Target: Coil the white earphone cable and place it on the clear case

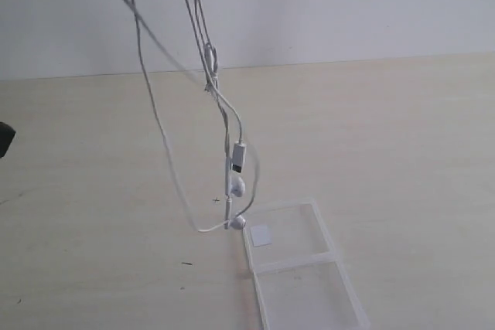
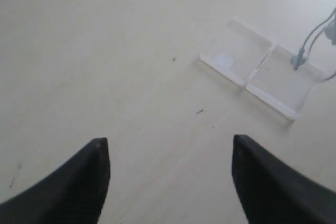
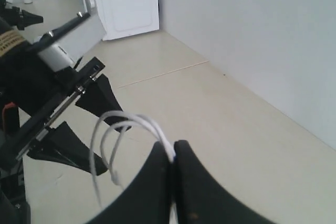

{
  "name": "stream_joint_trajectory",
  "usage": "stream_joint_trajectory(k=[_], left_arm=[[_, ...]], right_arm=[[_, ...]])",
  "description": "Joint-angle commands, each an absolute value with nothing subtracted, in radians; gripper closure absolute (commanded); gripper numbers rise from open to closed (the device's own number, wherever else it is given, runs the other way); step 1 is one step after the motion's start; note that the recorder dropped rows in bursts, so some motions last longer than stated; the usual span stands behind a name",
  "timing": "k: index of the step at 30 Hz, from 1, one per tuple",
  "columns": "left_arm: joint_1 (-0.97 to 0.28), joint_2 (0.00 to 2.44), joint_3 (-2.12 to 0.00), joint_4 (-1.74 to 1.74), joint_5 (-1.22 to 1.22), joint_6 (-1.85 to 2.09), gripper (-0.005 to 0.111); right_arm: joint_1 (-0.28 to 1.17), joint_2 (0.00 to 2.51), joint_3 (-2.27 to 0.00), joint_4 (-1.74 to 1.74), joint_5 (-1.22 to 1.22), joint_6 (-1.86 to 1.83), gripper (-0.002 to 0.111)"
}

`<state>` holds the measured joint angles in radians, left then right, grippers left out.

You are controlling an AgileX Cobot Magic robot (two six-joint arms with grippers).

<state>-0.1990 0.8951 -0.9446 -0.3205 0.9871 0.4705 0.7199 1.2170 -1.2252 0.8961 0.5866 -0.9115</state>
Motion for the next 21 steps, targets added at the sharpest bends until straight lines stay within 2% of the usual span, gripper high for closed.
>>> stream_joint_trajectory(k=[1,12,21], left_arm=[[-0.197,0.892,-0.944,-0.443,0.906,0.524,0.043],[-0.197,0.892,-0.944,-0.655,0.781,0.633,0.043],[-0.197,0.892,-0.944,-0.676,0.769,0.654,0.043]], right_arm=[[0.719,1.210,-1.234,0.803,0.620,-0.880,0.108],[0.721,1.265,-1.245,0.498,0.786,-0.765,0.108],[0.721,1.368,-1.379,0.398,0.994,-0.673,0.108]])
